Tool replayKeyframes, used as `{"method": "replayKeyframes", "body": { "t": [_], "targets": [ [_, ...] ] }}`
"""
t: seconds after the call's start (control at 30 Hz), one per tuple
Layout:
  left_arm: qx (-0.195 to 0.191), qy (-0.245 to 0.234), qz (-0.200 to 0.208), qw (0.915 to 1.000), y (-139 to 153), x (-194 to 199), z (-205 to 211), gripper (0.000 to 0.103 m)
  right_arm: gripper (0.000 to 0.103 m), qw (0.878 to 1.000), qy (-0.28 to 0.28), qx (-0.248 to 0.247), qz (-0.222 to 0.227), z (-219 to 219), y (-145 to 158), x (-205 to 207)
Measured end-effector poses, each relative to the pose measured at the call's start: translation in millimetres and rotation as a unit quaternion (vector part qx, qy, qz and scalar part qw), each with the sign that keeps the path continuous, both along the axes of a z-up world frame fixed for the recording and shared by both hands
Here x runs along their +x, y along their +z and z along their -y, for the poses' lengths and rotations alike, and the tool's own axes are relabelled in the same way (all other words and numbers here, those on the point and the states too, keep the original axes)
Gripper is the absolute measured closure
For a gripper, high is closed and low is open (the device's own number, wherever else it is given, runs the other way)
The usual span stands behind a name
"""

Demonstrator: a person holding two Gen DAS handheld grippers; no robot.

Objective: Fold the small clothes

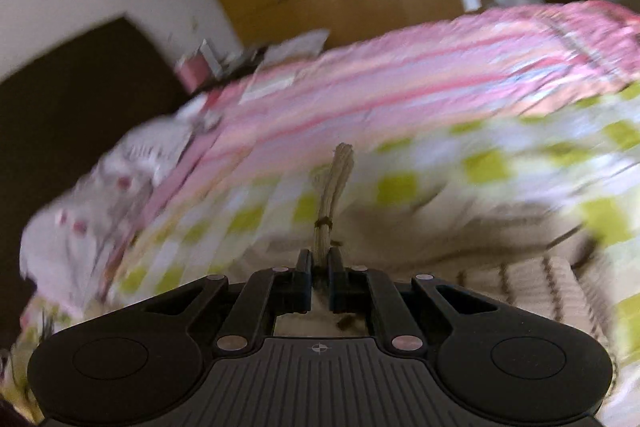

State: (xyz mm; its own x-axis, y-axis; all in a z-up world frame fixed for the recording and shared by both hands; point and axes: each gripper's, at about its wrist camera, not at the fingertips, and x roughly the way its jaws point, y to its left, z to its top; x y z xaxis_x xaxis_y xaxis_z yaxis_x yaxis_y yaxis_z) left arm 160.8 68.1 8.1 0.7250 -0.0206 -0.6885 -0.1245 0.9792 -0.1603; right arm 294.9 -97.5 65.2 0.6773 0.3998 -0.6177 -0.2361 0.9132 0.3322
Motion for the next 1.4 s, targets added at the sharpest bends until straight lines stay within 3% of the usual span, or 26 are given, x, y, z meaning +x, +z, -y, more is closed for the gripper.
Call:
{"method": "replayKeyframes", "body": {
  "t": [0.17,0.33,0.5,0.7,0.83,1.07,1.2,1.4],
  "targets": [
    [-0.022,0.018,0.002,0.9996,-3,2,-21,0.000,0.096,0.997,0.052,-0.045,-0.021,-52,-36,-11],
    [-0.039,0.043,0.003,0.9983,-4,3,-40,0.000,0.096,0.994,0.087,-0.060,-0.025,-65,-53,-20],
    [-0.040,0.060,0.002,0.9974,-7,6,-50,0.000,0.089,0.990,0.120,-0.061,-0.033,-69,-62,-20],
    [-0.035,0.069,0.001,0.9970,-13,11,-54,0.000,0.086,0.991,0.125,-0.020,-0.045,-58,-59,-19],
    [-0.030,0.065,0.008,0.9974,-14,12,-53,0.000,0.086,0.993,0.116,-0.004,-0.030,-42,-49,-28],
    [-0.034,0.062,0.019,0.9973,-18,14,-54,0.000,0.086,0.996,0.078,-0.034,-0.018,-13,-49,-33],
    [-0.037,0.069,0.018,0.9968,-21,18,-60,0.000,0.086,0.994,0.082,-0.055,-0.037,-18,-66,-31],
    [-0.053,0.098,0.021,0.9936,-23,19,-79,0.000,0.086,0.994,0.094,-0.046,-0.012,-34,-56,-32]
  ]
}}
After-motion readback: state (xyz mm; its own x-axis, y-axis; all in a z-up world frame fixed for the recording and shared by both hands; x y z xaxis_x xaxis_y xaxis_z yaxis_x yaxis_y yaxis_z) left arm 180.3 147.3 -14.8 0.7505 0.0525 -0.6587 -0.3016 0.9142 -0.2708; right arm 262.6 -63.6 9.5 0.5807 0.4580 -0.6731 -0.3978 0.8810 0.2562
